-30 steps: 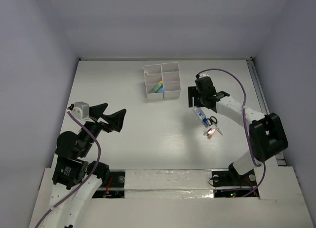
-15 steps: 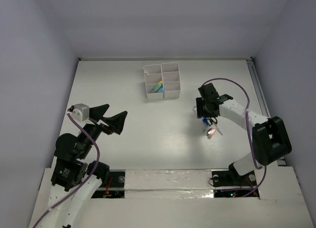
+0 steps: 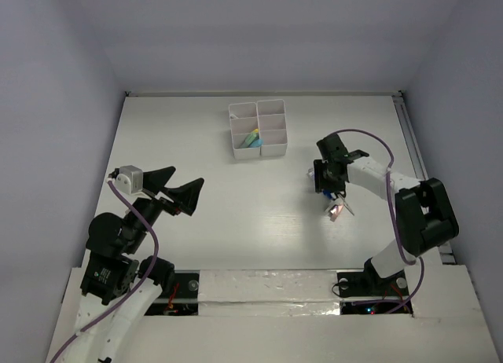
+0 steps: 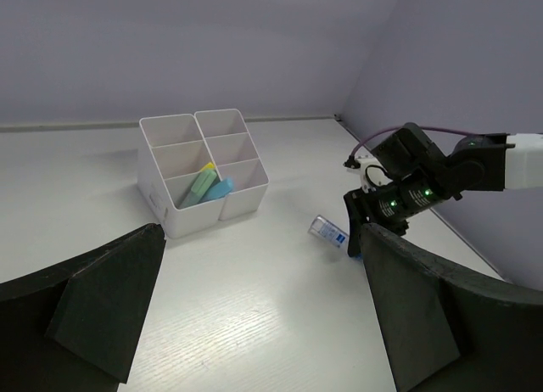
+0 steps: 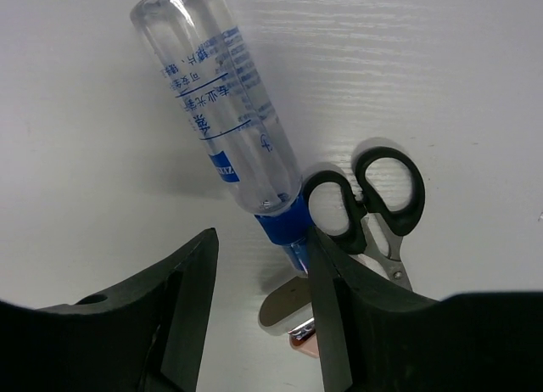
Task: Sort the stationery into containers
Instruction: Pick up the stationery from the center of the board.
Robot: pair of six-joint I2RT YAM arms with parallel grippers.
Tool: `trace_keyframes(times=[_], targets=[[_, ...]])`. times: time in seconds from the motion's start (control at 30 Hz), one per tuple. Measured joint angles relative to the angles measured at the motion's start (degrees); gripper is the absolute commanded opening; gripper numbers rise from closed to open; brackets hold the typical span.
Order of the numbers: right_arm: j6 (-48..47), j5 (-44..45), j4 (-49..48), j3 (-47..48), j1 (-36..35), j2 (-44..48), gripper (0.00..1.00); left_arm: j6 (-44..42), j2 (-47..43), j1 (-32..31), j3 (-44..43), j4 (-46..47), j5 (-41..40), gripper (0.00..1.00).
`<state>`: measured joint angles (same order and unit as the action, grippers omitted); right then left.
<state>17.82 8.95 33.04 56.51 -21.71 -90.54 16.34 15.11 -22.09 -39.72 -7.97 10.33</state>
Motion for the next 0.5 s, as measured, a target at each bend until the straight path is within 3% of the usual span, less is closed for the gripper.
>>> trace_keyframes(times=[0.2,0.5], targets=[[0.07,-1.88,-0.09,-0.13,0.00,-1.92,0.45,0.00,-0.15,-0.04,0.00,-0.02,-0.04,0.99],[0.39,-6.16,-2.29,-3.32,0.00,-1.73,0.46,0.00,-0.31,-0.04,0.00,-0.02,-0.04,0.99]])
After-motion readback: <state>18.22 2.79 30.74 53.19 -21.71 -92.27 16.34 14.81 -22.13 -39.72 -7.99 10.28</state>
